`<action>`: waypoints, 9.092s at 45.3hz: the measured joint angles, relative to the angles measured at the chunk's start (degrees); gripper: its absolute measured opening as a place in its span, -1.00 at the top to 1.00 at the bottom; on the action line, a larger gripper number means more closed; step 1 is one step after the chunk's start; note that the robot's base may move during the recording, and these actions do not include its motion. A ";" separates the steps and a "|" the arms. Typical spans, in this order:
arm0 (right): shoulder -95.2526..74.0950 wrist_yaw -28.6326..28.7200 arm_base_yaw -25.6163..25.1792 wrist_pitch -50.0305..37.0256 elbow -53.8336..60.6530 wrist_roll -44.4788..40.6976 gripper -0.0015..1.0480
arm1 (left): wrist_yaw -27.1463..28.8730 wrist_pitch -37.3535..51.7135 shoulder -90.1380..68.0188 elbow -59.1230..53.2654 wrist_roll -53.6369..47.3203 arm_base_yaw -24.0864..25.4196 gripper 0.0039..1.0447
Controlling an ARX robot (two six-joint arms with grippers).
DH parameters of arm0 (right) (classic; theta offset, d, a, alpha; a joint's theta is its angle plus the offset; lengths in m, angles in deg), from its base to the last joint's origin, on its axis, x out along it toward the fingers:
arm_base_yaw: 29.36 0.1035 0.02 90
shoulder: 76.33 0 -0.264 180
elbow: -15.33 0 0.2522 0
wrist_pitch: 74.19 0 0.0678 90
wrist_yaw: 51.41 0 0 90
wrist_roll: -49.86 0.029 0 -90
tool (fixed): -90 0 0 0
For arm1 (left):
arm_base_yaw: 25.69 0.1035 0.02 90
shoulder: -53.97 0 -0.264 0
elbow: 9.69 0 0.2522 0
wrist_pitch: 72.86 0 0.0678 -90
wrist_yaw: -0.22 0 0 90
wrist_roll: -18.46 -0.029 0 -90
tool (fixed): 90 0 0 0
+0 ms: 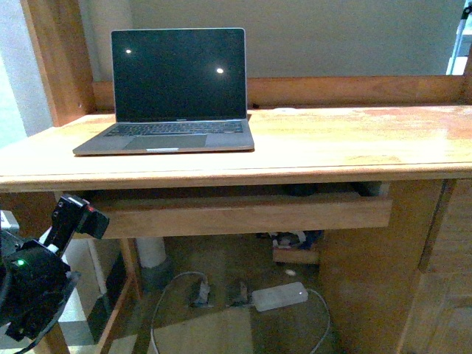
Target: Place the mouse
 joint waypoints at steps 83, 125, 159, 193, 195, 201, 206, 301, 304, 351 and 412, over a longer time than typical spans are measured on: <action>0.00 0.00 0.00 0.00 0.00 0.00 -0.87 | -1.55 -3.89 -6.73 14.12 11.50 0.07 -0.87; 0.00 0.00 0.00 0.00 0.00 0.02 -0.87 | -0.68 -15.02 -10.34 20.98 20.44 0.20 -0.08; 0.00 0.00 0.00 0.00 0.00 0.02 -0.87 | -5.90 -29.29 21.73 -8.70 -2.95 1.25 -0.90; 0.00 0.00 -0.02 0.00 0.00 0.02 -0.87 | 0.13 -16.28 61.55 -28.09 -58.03 5.57 0.11; 0.00 0.02 0.00 0.00 0.00 0.00 -0.87 | 0.15 -15.89 63.10 -29.07 -58.18 5.60 0.25; 0.00 0.02 0.00 0.00 0.00 0.02 -0.87 | 0.22 -15.56 67.58 -31.65 -58.49 5.60 0.68; 0.00 0.02 0.00 0.00 0.00 0.02 -0.87 | 0.22 -16.79 70.05 -34.38 -58.49 5.60 0.98; 0.00 0.02 0.00 -0.02 0.00 0.00 -0.87 | 0.28 -54.99 117.63 -43.23 -59.10 5.64 0.97; 0.00 0.00 0.00 0.00 0.00 0.02 -0.87 | 0.24 -54.58 117.83 -43.23 -59.10 5.62 0.97; -79.84 4.76 7.50 -34.56 -30.67 7.74 -0.87 | 0.26 -54.71 117.81 -43.23 -59.14 5.62 -0.88; -110.22 -16.61 21.07 -26.58 -54.31 20.09 -0.87 | 0.26 -54.71 117.81 -43.23 -59.17 5.62 -0.88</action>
